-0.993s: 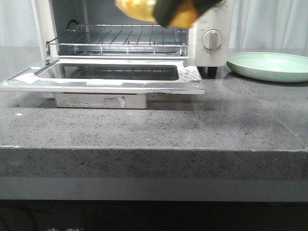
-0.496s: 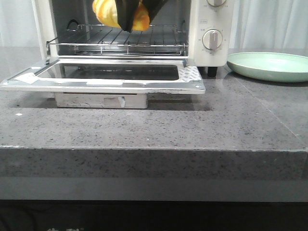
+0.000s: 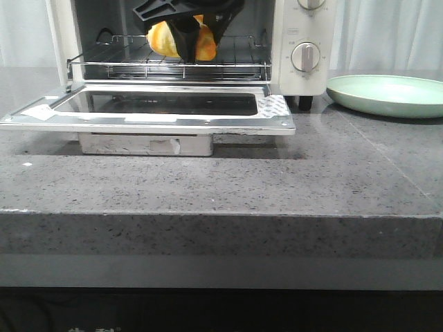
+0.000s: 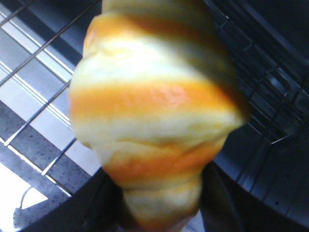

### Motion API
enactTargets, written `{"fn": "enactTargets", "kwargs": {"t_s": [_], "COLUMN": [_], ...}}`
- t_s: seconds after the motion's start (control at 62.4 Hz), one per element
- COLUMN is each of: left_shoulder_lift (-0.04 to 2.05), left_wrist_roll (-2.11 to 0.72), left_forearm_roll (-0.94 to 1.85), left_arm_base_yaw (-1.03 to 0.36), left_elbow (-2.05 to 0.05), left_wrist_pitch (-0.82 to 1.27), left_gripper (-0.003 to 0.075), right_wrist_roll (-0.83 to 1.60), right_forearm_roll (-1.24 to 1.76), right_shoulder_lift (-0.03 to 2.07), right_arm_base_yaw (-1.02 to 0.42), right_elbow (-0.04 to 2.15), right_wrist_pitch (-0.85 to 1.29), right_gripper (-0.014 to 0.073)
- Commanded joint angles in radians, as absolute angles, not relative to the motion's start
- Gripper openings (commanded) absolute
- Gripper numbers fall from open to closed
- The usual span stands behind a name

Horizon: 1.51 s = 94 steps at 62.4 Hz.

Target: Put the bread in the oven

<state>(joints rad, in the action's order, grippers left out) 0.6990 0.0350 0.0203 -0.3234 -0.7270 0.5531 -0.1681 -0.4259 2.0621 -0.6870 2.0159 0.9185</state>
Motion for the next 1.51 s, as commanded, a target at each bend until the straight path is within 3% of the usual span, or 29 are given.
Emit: {"fn": "enactTargets", "kwargs": {"t_s": [0.0,0.112,0.24,0.609,0.881,1.089,1.281,1.489], "left_shoulder_lift": [0.696,0.696,0.696,0.696,0.696,0.696,0.696,0.696], "left_wrist_roll": [0.035,0.035,0.035,0.035,0.035,0.035,0.035,0.035], "left_forearm_roll": [0.024,0.024,0.024,0.022,0.022,0.022,0.022,0.022], "left_arm_base_yaw": [-0.322,-0.322,-0.322,-0.322,-0.322,-0.322,-0.322,-0.322], "left_elbow": [-0.756,-0.756,-0.756,-0.756,-0.756,-0.756,-0.756,-0.756], "left_wrist_pitch": [0.480,0.480,0.480,0.480,0.480,0.480,0.480,0.480], "left_gripper": [-0.0018,-0.0018,-0.0018,-0.0018,-0.0018,-0.0018,-0.0018,-0.0018], "right_wrist_roll": [-0.170,-0.170,-0.170,-0.196,-0.223,-0.223,-0.222,-0.221], "right_forearm_roll": [-0.472,-0.441,-0.398,-0.334,-0.320,-0.235,-0.174,-0.141], "right_shoulder_lift": [2.000,1.999,1.993,1.879,1.581,1.316,1.104,0.859], "right_arm_base_yaw": [-0.687,-0.687,-0.687,-0.687,-0.643,-0.466,-0.324,-0.311], "right_elbow": [2.054,2.054,2.054,1.973,1.560,1.237,1.030,0.868], "right_wrist_pitch": [0.878,0.881,0.888,0.957,0.793,0.693,0.652,0.649], "right_gripper": [0.0311,0.0516,0.0610,0.0613,0.0613,0.0613,0.0613,0.0613]}}
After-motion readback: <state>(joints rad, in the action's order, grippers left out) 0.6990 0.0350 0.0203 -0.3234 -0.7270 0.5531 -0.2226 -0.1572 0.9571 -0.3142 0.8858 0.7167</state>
